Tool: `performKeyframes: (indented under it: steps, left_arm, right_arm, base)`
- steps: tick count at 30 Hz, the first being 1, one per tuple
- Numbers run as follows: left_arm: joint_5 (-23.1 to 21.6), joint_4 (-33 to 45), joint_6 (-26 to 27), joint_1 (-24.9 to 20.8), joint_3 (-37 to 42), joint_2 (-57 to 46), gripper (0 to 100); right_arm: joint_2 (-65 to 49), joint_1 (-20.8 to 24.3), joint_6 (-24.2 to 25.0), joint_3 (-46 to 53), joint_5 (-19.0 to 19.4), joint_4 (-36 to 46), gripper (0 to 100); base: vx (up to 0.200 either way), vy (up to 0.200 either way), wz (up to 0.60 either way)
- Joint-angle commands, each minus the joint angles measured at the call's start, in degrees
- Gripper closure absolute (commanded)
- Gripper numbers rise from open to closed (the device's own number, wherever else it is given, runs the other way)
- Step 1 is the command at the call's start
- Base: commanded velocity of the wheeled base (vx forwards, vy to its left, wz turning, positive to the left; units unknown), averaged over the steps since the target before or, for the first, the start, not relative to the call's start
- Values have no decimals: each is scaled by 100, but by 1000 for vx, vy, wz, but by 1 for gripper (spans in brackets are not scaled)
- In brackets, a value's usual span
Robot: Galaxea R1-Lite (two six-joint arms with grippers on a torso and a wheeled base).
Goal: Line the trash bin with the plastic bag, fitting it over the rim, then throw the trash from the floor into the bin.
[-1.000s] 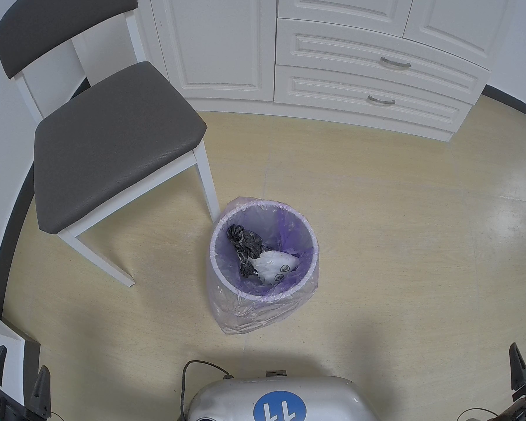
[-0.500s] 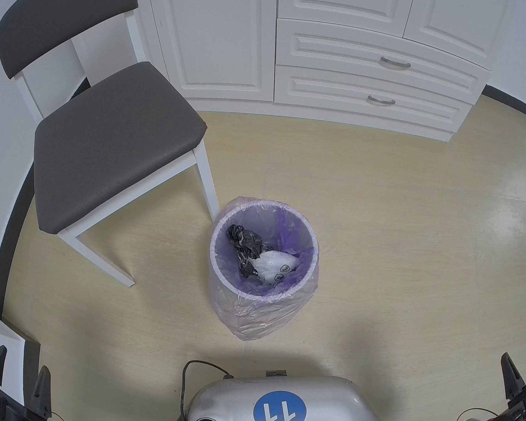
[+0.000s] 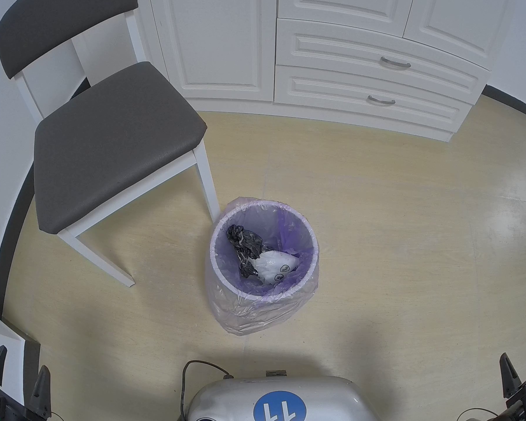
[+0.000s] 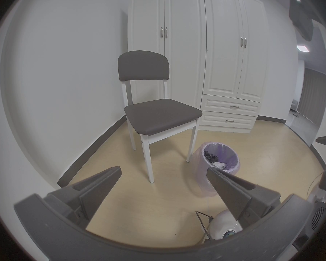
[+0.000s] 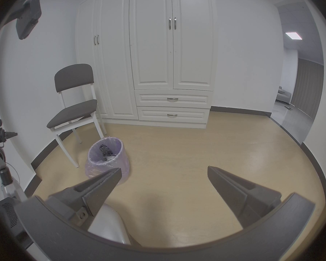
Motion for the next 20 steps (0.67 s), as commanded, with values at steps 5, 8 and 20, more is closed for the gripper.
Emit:
performKeyframes:
  steps: [5, 8, 20]
  left_arm:
    - [-8, 1, 9, 1, 99, -70, 0]
    - [-8, 1, 9, 1, 99, -70, 0]
    - [-8, 1, 9, 1, 99, -70, 0]
  right_arm:
    - [-85, 1, -23, 101, 0, -5, 0]
    - [-85, 1, -23, 101, 0, -5, 0]
    - [-85, 1, -6, 101, 0, -5, 0]
  base:
    - [0, 0, 0]
    - [0, 0, 0]
    - [0, 0, 0]
